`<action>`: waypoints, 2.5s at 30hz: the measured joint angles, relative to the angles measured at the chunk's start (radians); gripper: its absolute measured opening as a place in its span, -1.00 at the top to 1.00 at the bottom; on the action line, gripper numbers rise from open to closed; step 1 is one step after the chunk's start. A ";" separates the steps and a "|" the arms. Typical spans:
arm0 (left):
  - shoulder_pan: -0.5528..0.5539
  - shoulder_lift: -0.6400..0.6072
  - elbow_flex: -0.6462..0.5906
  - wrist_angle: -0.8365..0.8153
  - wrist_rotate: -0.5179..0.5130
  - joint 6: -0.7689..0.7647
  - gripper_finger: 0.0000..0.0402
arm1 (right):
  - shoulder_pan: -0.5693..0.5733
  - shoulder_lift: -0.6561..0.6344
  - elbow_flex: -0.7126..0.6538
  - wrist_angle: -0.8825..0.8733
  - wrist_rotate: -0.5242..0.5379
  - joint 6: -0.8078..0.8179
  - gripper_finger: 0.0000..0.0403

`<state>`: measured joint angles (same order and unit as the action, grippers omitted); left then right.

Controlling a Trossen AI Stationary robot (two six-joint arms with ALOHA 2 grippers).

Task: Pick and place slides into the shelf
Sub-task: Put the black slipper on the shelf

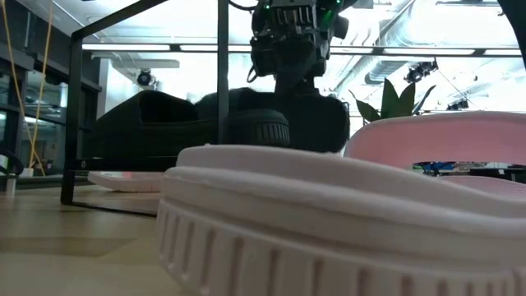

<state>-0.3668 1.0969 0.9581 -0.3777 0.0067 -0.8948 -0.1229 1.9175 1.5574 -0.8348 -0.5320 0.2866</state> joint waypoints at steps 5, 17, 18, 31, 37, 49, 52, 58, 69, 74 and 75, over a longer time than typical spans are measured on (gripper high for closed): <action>0.000 0.000 0.000 0.000 0.000 0.000 0.93 | 0.002 0.000 0.000 -0.016 0.049 0.000 0.23; 0.000 0.000 0.000 0.000 0.000 0.000 0.93 | 0.006 0.000 0.000 0.040 0.072 -0.004 0.23; 0.000 0.000 0.000 0.000 0.000 0.000 0.93 | 0.006 0.000 0.000 0.041 0.088 -0.003 0.23; 0.000 0.000 0.000 -0.018 0.000 0.008 0.93 | 0.011 0.000 0.000 0.083 0.188 -0.011 0.26; 0.000 0.000 0.000 -0.019 -0.006 0.008 0.93 | 0.009 0.000 0.000 0.104 0.187 -0.008 0.46; 0.000 0.000 0.000 -0.023 -0.019 0.008 0.93 | -0.001 0.000 -0.001 0.160 0.113 0.025 0.60; 0.000 0.000 0.000 -0.023 -0.019 0.008 0.93 | -0.001 0.000 -0.001 0.199 0.113 0.063 0.60; 0.000 0.000 0.000 -0.023 -0.019 0.008 0.93 | -0.001 0.000 -0.001 0.221 0.131 0.101 0.60; 0.000 0.000 0.000 -0.022 -0.019 0.008 0.93 | 0.001 0.000 -0.001 0.224 0.128 0.117 0.40; 0.000 0.000 0.000 -0.022 -0.019 0.008 0.93 | 0.002 0.000 -0.001 0.168 0.156 0.115 0.31; 0.000 0.000 0.000 -0.022 -0.019 0.008 0.93 | 0.002 0.000 -0.002 0.155 0.166 0.112 0.30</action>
<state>-0.3668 1.0969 0.9581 -0.4000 -0.0120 -0.8868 -0.1211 1.9175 1.5558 -0.6803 -0.3664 0.3983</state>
